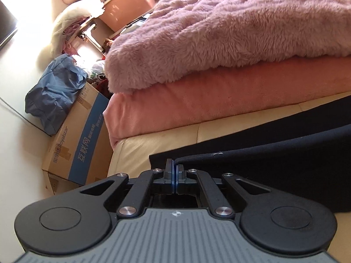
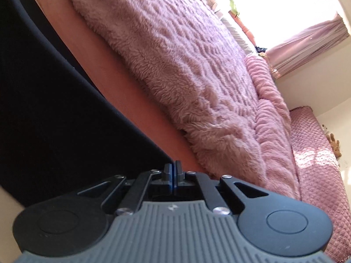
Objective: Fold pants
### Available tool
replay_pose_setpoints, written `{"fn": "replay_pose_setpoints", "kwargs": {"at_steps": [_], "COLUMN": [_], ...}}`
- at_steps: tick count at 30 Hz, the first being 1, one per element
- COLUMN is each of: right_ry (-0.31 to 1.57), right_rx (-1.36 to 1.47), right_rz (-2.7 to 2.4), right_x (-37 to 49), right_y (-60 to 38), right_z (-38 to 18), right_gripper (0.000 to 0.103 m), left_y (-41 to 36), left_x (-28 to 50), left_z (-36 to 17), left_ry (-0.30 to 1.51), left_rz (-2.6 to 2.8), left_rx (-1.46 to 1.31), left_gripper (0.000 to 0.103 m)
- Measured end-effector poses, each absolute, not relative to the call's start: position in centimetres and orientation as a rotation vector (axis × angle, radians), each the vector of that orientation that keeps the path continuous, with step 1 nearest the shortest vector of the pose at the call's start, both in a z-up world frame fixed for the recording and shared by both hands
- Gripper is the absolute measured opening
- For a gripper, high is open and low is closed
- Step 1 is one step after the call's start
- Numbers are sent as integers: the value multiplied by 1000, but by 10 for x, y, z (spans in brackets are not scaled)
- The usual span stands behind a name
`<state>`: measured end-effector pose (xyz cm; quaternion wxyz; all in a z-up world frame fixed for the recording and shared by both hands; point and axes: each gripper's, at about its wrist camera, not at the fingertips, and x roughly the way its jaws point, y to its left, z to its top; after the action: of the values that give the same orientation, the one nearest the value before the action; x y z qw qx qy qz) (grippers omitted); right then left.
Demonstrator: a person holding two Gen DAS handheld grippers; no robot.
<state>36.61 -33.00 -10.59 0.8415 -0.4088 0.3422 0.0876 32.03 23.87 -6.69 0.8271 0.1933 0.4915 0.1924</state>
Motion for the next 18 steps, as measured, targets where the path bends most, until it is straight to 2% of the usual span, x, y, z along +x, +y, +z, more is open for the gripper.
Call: {"fn": "replay_pose_setpoints", "kwargs": {"at_steps": [11, 14, 18], "right_ry": [851, 851, 804], "right_rx": [-807, -801, -771], "right_rz": [213, 218, 205], "right_x": [420, 419, 404], "right_y": [-327, -328, -331], "right_z": [-164, -167, -149], "right_gripper": [0, 0, 0], "left_y": [239, 238, 237], "left_x": [372, 371, 353], "left_z": [-118, -124, -105], "left_ry": [1095, 1106, 1042], "left_rz": [420, 425, 431], "left_rx": [414, 411, 381], "left_gripper": [1, 1, 1]}}
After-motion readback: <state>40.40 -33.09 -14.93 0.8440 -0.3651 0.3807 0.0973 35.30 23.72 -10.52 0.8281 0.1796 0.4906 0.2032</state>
